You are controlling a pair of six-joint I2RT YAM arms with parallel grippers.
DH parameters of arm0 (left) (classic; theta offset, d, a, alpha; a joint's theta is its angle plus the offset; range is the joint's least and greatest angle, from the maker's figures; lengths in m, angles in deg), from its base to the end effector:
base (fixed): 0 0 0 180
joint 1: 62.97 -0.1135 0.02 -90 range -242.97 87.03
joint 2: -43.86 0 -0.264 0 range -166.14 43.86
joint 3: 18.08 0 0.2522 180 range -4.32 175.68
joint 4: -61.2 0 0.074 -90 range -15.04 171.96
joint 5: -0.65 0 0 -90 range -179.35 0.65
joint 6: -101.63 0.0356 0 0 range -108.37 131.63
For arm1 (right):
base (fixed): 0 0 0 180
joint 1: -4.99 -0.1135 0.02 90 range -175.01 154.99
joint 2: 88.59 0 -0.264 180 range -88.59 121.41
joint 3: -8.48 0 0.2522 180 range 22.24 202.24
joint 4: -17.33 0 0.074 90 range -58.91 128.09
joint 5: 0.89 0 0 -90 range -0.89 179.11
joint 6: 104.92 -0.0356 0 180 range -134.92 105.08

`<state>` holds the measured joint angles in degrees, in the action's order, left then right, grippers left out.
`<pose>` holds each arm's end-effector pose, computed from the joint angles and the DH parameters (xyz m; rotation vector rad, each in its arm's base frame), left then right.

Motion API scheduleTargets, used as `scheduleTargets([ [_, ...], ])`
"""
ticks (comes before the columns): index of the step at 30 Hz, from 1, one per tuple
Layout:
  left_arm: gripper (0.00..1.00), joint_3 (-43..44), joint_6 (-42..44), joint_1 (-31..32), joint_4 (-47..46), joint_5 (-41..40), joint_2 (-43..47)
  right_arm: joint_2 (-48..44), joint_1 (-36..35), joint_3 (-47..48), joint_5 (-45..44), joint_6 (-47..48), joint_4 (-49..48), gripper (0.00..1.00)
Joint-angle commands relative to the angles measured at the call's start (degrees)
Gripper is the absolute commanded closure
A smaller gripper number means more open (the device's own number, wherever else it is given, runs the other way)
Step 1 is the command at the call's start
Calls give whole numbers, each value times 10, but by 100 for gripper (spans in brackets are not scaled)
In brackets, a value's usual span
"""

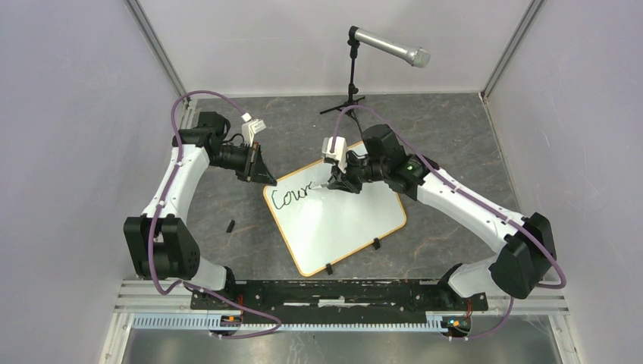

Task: Write a sentence on the whiteboard

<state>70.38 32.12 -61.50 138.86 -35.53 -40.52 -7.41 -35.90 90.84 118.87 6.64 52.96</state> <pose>0.2717 -0.0357 0.3030 0.6474 2.3881 -1.1764 0.2290 0.2216 0.3202 -1.3766 1.6883 0.7559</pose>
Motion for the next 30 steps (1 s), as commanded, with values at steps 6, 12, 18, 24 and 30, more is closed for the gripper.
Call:
scheduleTargets([
  [6, 97, 9, 11, 4, 7, -18, 5, -22, 0, -28, -23, 28, 21, 100],
  [12, 98, 9, 10, 4, 7, -19, 6, -17, 12, -3, -31, 24, 17, 100],
  [18, 97, 9, 10, 4, 6, -19, 8, -7, 20, 17, -35, 22, 12, 100],
  [24, 98, 10, 10, 4, 6, -19, 6, 4, 21, 30, -25, 16, 8, 100],
  [30, 98, 10, 11, 4, 6, -20, 6, 7, 20, 24, -18, 14, 10, 100],
])
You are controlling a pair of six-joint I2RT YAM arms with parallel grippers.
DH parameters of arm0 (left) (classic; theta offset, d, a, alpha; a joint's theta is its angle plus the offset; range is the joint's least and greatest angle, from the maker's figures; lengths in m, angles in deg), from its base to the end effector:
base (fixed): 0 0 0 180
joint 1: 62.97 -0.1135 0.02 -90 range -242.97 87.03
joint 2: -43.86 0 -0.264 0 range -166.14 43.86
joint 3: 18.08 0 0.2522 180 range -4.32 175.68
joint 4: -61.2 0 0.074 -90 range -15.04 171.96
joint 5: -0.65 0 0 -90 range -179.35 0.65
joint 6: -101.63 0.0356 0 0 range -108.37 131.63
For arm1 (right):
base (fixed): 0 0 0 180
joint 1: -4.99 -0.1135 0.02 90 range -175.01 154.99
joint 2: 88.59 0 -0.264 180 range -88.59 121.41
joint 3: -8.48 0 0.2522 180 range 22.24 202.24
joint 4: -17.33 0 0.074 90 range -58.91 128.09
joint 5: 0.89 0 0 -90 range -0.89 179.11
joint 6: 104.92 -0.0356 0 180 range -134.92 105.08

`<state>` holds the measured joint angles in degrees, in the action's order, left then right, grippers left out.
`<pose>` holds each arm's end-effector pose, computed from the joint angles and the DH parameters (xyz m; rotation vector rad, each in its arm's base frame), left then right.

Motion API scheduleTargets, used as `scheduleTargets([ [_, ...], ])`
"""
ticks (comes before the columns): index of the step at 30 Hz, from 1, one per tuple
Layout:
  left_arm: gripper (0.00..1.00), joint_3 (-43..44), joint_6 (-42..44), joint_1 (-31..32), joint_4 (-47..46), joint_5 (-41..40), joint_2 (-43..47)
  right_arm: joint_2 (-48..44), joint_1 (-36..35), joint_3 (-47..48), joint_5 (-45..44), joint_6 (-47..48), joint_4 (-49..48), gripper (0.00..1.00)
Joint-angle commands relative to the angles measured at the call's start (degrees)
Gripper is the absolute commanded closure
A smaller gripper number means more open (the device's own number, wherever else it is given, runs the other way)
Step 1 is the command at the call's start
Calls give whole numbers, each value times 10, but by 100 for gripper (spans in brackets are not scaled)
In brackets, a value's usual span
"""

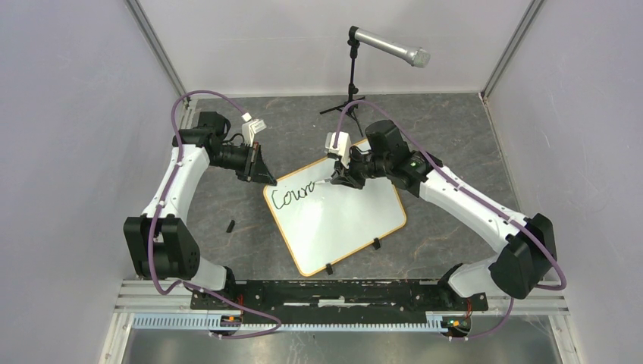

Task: Write a sentence on the whiteboard

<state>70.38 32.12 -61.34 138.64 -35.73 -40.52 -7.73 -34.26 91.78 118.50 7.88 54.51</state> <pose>0.2720 -0.0364 0.3030 0.6524 2.3871 -1.1712 0.2339 0.2137 0.3250 -1.3649 1.6951 0.7211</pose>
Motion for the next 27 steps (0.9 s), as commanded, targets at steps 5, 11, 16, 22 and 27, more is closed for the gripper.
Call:
scheduleTargets([
  [5, 98, 11, 11, 3, 8, -19, 6, 4, 4, 4, -14, 4, -2, 100],
  [11, 97, 9, 12, 3, 9, -19, 6, -20, 4, -34, -14, 7, 2, 100],
  [16, 98, 9, 11, 3, 9, -19, 6, -29, 4, -37, -23, 13, 8, 100],
  [22, 98, 9, 10, 4, 8, -19, 8, -33, 12, -7, -28, 18, 23, 100],
  [27, 98, 9, 10, 3, 9, -19, 8, -40, 18, 13, -25, 16, 31, 100],
])
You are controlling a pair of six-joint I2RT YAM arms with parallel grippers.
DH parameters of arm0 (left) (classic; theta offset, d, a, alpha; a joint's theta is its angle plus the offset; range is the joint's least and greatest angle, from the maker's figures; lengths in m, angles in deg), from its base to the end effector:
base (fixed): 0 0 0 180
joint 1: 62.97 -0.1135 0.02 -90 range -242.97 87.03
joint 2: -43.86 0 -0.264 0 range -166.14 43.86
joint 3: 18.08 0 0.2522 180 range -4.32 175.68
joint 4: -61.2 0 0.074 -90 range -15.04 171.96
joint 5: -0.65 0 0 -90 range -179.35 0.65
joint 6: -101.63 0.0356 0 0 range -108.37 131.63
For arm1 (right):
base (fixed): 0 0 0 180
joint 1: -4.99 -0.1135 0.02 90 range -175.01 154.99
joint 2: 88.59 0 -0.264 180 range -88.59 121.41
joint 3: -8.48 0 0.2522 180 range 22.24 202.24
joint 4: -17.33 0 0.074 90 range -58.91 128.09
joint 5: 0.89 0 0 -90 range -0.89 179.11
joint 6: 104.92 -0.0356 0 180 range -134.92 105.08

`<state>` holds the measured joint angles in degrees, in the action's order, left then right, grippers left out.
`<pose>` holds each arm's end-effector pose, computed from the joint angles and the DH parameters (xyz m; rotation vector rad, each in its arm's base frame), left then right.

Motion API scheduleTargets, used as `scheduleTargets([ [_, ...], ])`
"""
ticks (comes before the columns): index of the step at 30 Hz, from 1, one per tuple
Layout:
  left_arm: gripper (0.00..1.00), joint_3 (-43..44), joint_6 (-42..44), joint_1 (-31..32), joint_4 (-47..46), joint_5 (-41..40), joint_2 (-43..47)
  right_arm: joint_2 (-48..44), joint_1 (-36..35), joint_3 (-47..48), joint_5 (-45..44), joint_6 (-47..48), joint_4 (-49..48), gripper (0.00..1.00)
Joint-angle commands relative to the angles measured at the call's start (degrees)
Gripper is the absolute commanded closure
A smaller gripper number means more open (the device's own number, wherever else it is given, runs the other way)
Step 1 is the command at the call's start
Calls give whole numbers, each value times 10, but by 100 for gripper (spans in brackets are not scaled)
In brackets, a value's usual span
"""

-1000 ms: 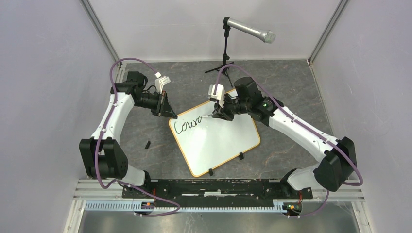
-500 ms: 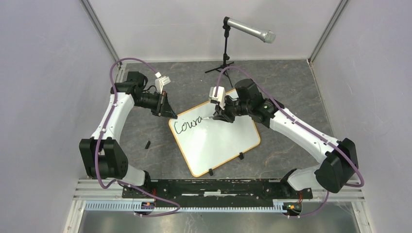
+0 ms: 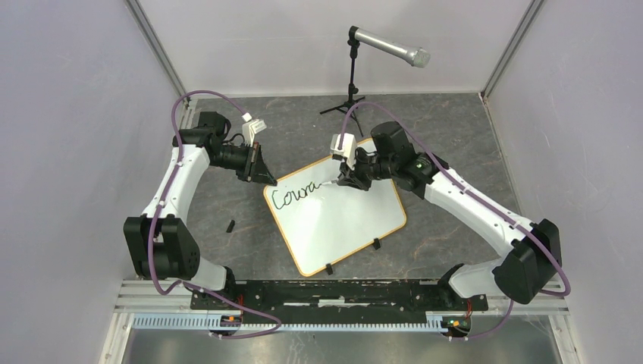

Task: Write a sentence on the whiteboard

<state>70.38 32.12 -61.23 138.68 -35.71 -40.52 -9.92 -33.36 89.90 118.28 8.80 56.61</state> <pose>0.2719 -0.0369 0.3030 0.6546 2.3873 -1.1728 0.2280 0.2025 0.3219 -1.3708 1.7232 0.7035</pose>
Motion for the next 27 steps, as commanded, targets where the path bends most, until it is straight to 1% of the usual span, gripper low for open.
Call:
scheduleTargets([
  [1, 98, 9, 10, 3, 8, -20, 8, -18, 9, 33, -23, 6, 9, 100],
  [7, 98, 10, 10, 4, 8, -20, 8, -10, 11, 28, -33, 6, -1, 100],
  [27, 98, 9, 12, 4, 8, -20, 7, 25, 7, 43, -2, -10, -13, 100],
])
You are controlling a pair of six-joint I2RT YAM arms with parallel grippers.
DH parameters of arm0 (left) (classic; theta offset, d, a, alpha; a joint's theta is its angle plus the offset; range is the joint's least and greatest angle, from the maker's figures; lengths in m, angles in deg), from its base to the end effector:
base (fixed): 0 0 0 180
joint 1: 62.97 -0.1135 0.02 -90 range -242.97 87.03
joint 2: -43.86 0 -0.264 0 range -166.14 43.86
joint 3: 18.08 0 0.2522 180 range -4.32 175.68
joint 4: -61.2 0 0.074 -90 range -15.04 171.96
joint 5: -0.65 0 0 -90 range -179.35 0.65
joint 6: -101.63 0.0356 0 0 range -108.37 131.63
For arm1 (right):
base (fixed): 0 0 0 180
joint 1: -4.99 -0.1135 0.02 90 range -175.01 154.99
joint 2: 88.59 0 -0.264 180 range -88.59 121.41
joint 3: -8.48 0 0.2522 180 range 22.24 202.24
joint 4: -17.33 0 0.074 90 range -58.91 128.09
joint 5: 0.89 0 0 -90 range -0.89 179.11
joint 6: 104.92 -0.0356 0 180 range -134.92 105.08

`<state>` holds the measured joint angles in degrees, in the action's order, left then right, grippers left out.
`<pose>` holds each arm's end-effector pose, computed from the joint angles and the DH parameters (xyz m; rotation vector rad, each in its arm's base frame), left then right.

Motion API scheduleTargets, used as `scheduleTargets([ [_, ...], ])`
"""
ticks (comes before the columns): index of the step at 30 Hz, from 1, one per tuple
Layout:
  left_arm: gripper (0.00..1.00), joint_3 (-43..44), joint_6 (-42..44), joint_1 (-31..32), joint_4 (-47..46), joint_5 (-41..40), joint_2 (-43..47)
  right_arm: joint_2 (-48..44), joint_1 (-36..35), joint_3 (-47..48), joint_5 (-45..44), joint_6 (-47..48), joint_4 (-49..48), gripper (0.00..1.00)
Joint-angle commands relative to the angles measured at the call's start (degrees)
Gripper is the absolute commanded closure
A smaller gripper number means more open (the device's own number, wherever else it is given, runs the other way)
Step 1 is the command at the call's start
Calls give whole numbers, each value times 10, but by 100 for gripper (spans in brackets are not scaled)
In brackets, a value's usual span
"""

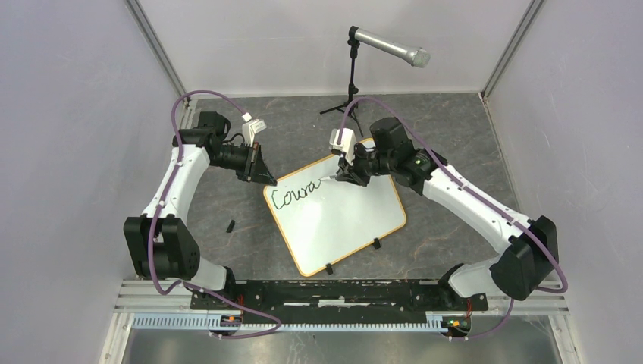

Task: Write a sentence on the whiteboard

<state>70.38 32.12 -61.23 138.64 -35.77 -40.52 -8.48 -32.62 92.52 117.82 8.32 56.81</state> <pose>0.2720 -0.0369 0.3030 0.6548 2.3875 -1.1711 0.2366 0.2039 0.3297 -1.3434 1.7241 0.6897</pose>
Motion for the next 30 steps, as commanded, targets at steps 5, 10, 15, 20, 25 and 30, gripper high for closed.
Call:
scheduleTargets([
  [5, 98, 10, 12, 3, 9, -19, 5, 2, -6, -3, 6, 0, -9, 100],
  [10, 98, 10, 11, 4, 8, -20, 5, -9, -8, -25, 5, 7, -3, 100],
  [15, 98, 10, 10, 3, 8, -21, 6, -17, -7, -31, -4, 17, 7, 100],
  [20, 98, 9, 11, 4, 8, -21, 6, -21, 3, -20, -15, 24, 10, 100],
  [25, 97, 9, 11, 4, 8, -22, 6, -16, 10, -6, -23, 26, 9, 100],
  [30, 98, 10, 11, 4, 9, -21, 5, -9, 12, 5, -24, 22, 3, 100],
])
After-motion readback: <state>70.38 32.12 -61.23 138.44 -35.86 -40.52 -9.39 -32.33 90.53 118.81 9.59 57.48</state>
